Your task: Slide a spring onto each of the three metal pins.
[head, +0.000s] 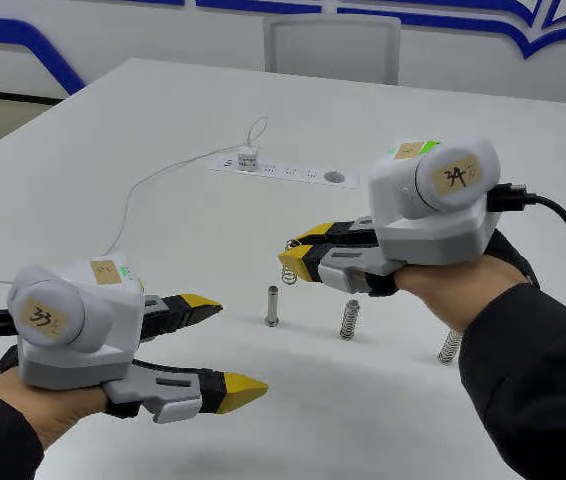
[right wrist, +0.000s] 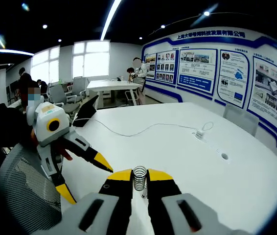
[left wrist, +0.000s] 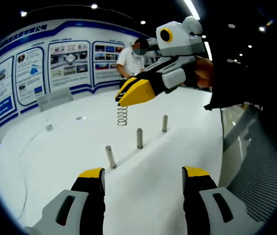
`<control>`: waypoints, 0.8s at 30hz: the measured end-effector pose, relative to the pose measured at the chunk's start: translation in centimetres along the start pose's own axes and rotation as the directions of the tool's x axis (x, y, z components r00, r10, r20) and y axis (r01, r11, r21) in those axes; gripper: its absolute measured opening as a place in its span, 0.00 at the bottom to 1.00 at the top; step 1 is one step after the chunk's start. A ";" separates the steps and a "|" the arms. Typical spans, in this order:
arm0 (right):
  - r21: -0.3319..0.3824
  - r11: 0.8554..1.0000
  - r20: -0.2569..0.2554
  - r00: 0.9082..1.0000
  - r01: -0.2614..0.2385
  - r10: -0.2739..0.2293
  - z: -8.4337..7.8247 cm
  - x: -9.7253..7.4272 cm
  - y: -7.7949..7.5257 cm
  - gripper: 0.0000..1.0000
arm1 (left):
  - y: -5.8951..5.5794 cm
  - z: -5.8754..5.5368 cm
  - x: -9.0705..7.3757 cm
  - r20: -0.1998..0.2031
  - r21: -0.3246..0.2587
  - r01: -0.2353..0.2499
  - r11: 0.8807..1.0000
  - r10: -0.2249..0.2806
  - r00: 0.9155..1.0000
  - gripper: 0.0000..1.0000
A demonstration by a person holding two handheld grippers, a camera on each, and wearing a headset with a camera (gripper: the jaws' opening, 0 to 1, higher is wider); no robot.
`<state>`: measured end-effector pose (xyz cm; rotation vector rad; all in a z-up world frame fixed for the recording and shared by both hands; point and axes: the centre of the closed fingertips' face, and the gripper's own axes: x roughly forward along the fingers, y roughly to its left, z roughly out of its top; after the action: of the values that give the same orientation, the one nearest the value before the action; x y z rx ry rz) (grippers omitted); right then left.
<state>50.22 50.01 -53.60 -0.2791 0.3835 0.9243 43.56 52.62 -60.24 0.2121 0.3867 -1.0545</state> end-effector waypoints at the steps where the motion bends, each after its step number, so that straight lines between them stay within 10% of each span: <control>1: 0.001 1.000 0.002 1.000 0.006 -0.006 0.0 0.2 -0.2 0.12 | 0.0 0.0 0.0 0.000 0.001 0.000 1.000 0.000 1.000 0.65; 24: 0.042 0.999 -0.017 0.999 0.034 -0.034 -1.8 3.8 -1.5 0.12 | 0.3 -0.2 0.0 -0.002 -0.009 -0.005 1.000 0.005 1.000 0.73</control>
<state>53.14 51.20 -56.74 -0.2542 0.4114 0.8800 43.77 52.84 -60.47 0.2057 0.3928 -1.0474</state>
